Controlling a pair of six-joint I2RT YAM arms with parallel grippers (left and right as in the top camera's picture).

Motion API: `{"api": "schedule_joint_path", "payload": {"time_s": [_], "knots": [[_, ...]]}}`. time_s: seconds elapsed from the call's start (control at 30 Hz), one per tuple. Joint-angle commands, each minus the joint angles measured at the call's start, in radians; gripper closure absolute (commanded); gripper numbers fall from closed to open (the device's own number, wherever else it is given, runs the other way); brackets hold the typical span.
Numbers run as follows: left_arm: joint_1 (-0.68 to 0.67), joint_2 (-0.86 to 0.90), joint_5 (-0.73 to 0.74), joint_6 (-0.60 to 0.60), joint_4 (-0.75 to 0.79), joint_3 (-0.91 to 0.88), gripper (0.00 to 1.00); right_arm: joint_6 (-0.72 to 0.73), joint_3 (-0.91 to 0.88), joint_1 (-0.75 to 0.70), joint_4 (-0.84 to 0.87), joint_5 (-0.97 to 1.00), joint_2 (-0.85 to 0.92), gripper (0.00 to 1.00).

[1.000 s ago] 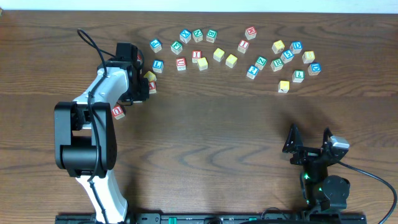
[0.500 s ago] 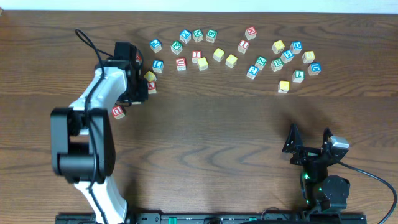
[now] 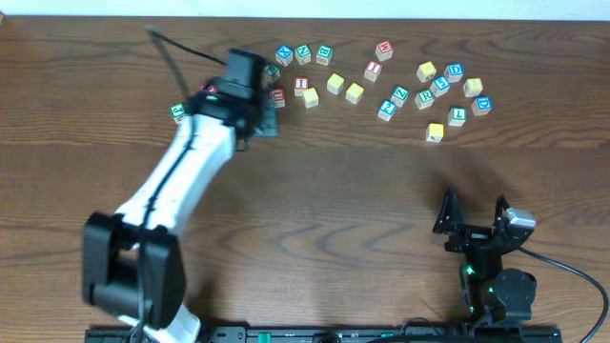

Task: Spell out CORL
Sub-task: 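Lift the C block and carry it toward the table center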

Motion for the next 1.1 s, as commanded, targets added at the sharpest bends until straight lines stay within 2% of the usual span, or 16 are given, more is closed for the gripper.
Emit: {"api": "schedule_joint_path", "payload": {"time_s": [0.0, 0.1, 0.27, 0.5, 0.67, 1.07], "knots": [[-0.079, 0.104, -0.006, -0.04, 0.045, 0.004, 0.7, -0.012, -0.002, -0.01, -0.002, 0.005, -0.006, 0.01], [-0.104, 0.163, -0.006, -0.08, 0.069, 0.004, 0.7, -0.012, -0.002, -0.01, -0.002, 0.005, -0.006, 0.01], [-0.106, 0.217, -0.006, -0.079, 0.076, 0.004, 0.7, -0.012, -0.002, -0.01, -0.002, 0.005, -0.006, 0.01], [-0.105, 0.227, -0.006, -0.077, 0.076, 0.004, 0.7, -0.012, -0.002, -0.01, -0.002, 0.005, -0.006, 0.01], [-0.105, 0.262, -0.01, -0.03, 0.076, 0.004, 0.7, -0.012, -0.002, -0.01, -0.002, 0.005, -0.006, 0.01], [-0.116, 0.262, -0.002, -0.031, 0.056, 0.004, 0.7, -0.012, -0.002, -0.01, -0.002, 0.005, -0.006, 0.01]]}}
